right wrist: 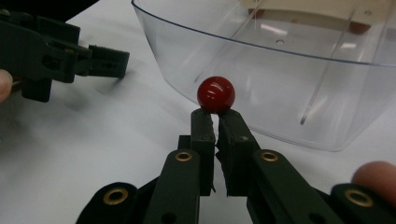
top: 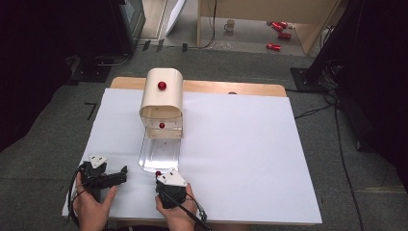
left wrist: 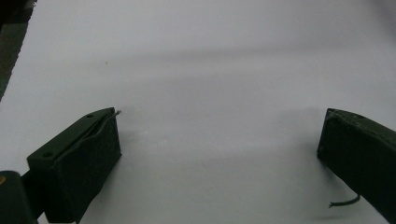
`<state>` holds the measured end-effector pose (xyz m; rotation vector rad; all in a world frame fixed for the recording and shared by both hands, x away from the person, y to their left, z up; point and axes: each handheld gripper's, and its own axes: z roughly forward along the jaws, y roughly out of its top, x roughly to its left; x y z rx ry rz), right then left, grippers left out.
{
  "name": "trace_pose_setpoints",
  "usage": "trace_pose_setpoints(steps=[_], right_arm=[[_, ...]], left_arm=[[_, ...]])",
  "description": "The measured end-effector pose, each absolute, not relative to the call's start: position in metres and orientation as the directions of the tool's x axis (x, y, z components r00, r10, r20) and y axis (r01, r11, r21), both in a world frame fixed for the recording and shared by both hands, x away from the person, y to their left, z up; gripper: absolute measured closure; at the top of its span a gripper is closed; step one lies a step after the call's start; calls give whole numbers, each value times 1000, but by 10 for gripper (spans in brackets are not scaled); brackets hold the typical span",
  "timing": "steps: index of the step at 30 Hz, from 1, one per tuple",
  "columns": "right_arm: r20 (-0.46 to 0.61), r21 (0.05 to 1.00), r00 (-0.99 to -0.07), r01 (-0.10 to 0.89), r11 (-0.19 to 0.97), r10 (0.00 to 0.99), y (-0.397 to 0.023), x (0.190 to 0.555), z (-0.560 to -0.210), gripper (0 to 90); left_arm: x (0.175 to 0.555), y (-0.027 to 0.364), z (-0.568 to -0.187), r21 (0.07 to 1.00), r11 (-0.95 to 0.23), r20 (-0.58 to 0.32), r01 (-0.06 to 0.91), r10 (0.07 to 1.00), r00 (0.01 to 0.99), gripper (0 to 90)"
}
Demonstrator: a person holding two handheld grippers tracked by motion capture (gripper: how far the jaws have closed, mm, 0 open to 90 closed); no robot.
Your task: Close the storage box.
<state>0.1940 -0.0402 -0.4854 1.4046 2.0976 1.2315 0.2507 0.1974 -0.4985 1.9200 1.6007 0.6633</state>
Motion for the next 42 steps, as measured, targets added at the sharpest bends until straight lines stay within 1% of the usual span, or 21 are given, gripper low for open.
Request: trace_pose_setpoints(steps=[13,22,42], right_arm=[[159,821,-459,553,141,874,-41,210,-469,862],[142,829,-450,540,143,881,-41,229,-461,864],[127,822,-416,552,139,901,-44,273,-459,862]], left_arm=[[251,197,-498,685,-141,26,715,985,170,0],[251,197,-498,685,-140,25,715,985,169,0],[251,197,-499,688,-138,24,713,986,167,0]])
